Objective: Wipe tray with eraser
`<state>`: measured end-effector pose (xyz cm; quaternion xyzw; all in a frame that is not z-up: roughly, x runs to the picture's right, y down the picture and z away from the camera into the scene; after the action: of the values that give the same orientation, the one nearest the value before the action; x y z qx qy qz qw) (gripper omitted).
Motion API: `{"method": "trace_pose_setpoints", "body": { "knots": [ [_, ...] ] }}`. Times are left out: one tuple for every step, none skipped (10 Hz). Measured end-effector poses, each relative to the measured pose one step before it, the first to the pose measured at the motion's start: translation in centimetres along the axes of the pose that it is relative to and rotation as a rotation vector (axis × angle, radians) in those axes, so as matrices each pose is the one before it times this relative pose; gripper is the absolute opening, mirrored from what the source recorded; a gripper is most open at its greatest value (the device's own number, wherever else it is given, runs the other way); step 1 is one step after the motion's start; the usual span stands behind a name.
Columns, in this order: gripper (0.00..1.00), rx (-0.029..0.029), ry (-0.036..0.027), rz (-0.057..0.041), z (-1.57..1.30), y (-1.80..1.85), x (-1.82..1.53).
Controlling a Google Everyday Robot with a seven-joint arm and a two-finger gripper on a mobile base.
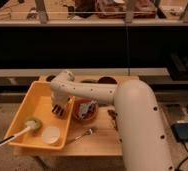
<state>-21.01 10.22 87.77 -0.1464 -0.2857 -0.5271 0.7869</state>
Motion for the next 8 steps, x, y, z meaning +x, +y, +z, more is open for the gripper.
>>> {"method": "trace_pose_setpoints", "body": {
  "knots": [
    [0.00, -0.00545, -0.00062, -0.02017, -0.260, 0.095, -0.776],
    [0.00, -0.00561, -0.00119, -0.01784, 0.121, -0.131, -0.549],
    [0.00, -0.00327, -0.00852, -0.03241, 0.343, -0.993, -1.125],
    [0.00, -0.00233, -0.00184, -0.03238, 0.414, -1.374, -0.910],
    [0.00, 0.00044, -0.00133, -0.02386, 0.223, -1.234, -0.641],
    [0.00, 0.00214, -0.00309, -0.04486, 0.318, -2.419, -0.908],
    [0.00, 0.00172, 0.00528, -0.03146, 0.080, -1.496, -0.159],
    [0.00, 0.00062, 0.00411, -0.02658, -0.027, -1.200, 0.056]
  ]
}}
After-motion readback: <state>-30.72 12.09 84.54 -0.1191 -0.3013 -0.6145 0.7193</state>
